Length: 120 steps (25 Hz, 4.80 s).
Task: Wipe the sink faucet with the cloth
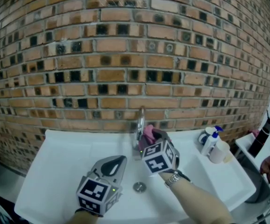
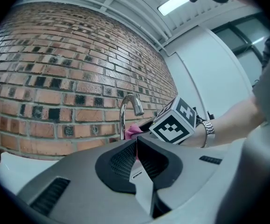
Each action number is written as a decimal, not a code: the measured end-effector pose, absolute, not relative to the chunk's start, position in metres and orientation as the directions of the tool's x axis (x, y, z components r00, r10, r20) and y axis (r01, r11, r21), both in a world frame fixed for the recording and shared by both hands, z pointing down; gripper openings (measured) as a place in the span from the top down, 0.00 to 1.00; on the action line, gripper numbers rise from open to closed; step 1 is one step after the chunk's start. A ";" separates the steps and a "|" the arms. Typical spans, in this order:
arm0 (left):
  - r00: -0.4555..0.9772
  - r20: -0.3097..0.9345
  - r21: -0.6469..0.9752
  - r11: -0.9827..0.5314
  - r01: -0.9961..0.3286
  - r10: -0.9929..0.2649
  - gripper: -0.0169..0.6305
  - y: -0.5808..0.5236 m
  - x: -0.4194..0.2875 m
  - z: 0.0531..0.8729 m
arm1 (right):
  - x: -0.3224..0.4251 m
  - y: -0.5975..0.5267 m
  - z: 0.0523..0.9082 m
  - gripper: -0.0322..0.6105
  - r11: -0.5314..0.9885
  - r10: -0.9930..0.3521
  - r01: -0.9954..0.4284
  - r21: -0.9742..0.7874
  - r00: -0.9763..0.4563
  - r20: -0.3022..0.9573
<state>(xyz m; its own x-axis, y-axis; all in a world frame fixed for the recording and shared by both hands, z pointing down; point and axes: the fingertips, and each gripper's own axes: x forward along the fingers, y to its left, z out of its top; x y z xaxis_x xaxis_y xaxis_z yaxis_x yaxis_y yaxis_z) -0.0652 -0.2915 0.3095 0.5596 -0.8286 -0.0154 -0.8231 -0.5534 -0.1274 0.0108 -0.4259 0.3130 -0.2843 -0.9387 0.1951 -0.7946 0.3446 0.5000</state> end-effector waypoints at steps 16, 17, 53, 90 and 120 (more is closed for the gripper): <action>0.559 -0.019 -0.123 -0.553 -0.824 -0.829 0.96 -0.293 -0.068 0.310 | 0.034 -0.439 0.280 0.73 0.294 -0.956 -0.804 0.517 -0.251 0.152; 0.557 -0.018 -0.123 -0.551 -0.825 -0.830 0.96 -0.293 -0.068 0.309 | 0.035 -0.440 0.278 0.73 0.296 -0.955 -0.804 0.516 -0.255 0.151; 0.544 -0.006 -0.122 -0.539 -0.834 -0.839 0.96 -0.294 -0.069 0.310 | 0.105 -0.454 0.298 0.74 0.269 -0.959 -0.926 0.266 -0.233 0.158; 0.543 0.004 -0.127 -0.539 -0.832 -0.840 0.96 -0.295 -0.068 0.314 | 0.092 -0.448 0.390 0.76 0.317 -0.914 -0.909 0.272 -0.216 0.344; 0.525 0.017 -0.142 -0.522 -0.841 -0.851 0.96 -0.299 -0.073 0.322 | 0.073 -0.408 0.409 0.79 0.426 -0.865 -0.863 0.270 -0.303 0.399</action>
